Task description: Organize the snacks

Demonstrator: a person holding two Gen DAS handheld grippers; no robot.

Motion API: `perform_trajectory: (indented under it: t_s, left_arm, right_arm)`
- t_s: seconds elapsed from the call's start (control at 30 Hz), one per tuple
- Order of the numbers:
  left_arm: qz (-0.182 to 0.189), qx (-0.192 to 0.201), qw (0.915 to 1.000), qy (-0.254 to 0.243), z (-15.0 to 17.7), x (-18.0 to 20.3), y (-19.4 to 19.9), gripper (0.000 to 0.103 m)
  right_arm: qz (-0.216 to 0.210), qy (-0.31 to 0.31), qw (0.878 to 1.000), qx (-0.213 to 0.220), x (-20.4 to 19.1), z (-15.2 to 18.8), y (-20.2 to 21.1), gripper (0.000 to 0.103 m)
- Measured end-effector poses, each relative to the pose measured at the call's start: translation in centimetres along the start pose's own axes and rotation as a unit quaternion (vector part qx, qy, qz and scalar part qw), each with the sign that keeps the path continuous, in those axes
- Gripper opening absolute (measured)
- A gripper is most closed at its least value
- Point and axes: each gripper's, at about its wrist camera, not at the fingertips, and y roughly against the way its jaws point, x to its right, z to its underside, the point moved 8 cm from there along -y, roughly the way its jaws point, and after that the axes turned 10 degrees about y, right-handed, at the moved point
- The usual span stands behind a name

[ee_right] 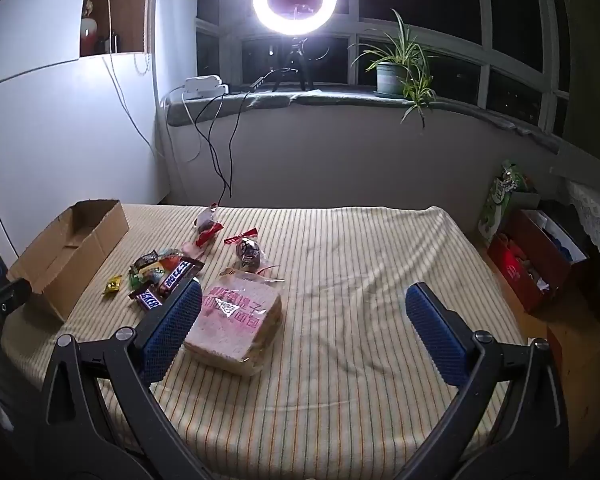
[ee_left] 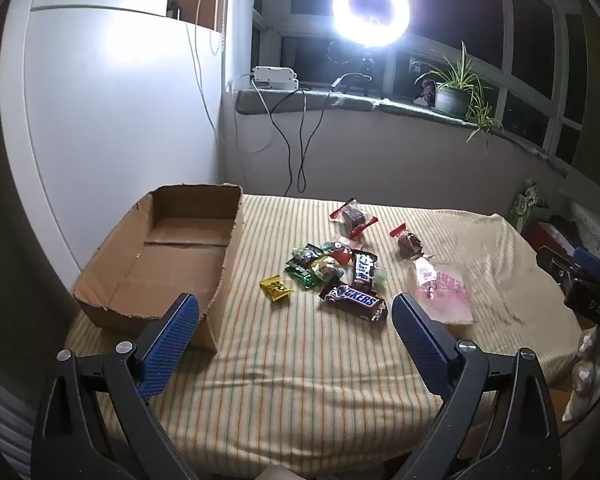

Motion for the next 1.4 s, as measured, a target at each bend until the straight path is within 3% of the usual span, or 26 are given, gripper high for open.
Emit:
perform_trajectory:
  t_s: [1.4]
  left_arm:
    - [0.028, -0.003, 0.9995, 0.01, 0.19, 0.78, 0.24, 0.097]
  right_arm:
    - [0.004, 0.003, 1.0, 0.005, -0.61, 0.02, -0.24, 0.103]
